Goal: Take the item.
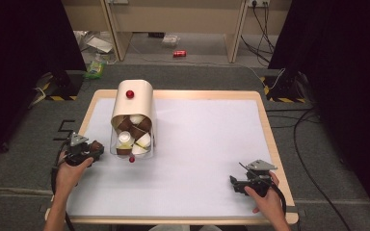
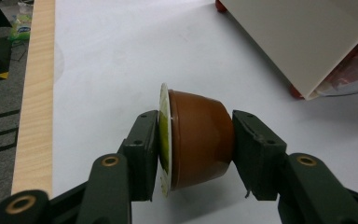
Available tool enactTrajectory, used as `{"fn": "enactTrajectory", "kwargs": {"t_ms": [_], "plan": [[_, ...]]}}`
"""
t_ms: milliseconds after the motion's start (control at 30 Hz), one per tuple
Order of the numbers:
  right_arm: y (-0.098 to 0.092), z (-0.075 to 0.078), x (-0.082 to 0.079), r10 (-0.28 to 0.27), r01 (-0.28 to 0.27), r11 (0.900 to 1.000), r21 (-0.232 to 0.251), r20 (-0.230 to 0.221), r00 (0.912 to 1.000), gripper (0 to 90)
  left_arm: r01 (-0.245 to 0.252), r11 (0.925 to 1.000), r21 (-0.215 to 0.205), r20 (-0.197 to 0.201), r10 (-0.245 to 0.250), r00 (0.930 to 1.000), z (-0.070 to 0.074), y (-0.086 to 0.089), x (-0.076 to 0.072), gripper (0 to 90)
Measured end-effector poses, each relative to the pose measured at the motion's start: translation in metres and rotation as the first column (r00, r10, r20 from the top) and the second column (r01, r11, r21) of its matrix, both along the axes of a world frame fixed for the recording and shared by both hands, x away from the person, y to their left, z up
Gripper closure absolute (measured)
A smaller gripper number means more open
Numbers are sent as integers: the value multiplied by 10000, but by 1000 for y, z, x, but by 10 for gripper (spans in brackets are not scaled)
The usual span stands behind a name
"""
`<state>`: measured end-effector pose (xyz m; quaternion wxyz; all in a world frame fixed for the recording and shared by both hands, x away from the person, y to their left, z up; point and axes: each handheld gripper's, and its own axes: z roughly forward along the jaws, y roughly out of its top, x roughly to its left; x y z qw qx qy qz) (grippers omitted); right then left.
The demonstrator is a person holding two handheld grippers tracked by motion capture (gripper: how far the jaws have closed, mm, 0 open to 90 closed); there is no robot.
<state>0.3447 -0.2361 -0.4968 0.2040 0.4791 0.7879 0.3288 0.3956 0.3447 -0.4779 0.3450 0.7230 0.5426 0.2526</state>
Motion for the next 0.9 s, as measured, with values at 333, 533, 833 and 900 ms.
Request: {"fn": "enactTrajectory", "kwargs": {"t_ms": [333,533,833,900], "plan": [[0,0,0,3,-3,10000,-4,4,10000,104,68,10000,36,25,-68,10000,-7,-2,2,520],[0,0,0,3,-3,10000,-2,4,10000,104,161,9998,110,56,-162,9999,-10,-4,3,465],[0,0,0,2,-2,10000,-3,2,10000,104,226,9997,-93,199,-225,9995,-4,-7,-2,303],[0,0,0,-1,1,10000,1,-3,10000,104,281,9995,-136,161,-279,9995,-4,-8,-3,262]]}}
